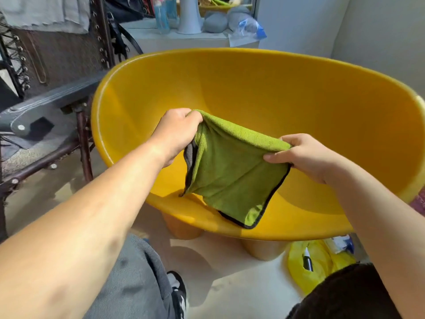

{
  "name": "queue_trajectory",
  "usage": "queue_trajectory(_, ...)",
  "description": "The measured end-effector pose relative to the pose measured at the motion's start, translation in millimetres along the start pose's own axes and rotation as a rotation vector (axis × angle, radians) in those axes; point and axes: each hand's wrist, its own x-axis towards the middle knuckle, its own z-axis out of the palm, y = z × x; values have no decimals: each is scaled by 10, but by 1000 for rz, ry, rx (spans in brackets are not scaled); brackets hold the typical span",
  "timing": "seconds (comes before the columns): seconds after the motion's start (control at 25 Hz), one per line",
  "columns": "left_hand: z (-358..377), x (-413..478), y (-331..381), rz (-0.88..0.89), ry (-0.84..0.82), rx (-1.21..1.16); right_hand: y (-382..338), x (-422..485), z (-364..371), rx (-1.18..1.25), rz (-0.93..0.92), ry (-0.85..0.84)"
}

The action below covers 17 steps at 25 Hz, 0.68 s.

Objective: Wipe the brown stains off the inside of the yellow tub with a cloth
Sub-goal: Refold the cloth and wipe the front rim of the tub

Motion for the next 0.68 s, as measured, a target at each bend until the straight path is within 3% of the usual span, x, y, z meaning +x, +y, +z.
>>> queue_trajectory(0.2, -24, 8, 89, -201, -23, -327, -111, -62, -45, 442, -43, -27)
queue_trajectory(0.32, -3, 149, 28, -317, -106, -302, -228, 0, -22, 499, 99, 1)
queue_trajectory(0.44, 116, 374, -184, -228, -76, 36, -110, 220, 24, 184, 196, 195)
queue_trajectory(0.56, 261, 574, -456, 28, -118, 417, 99, 438, 108, -67, 87, 309)
queue_trajectory(0.68, 300, 634, -572, 87, -120, 584, 233, 539, 107, -278, -24, 293)
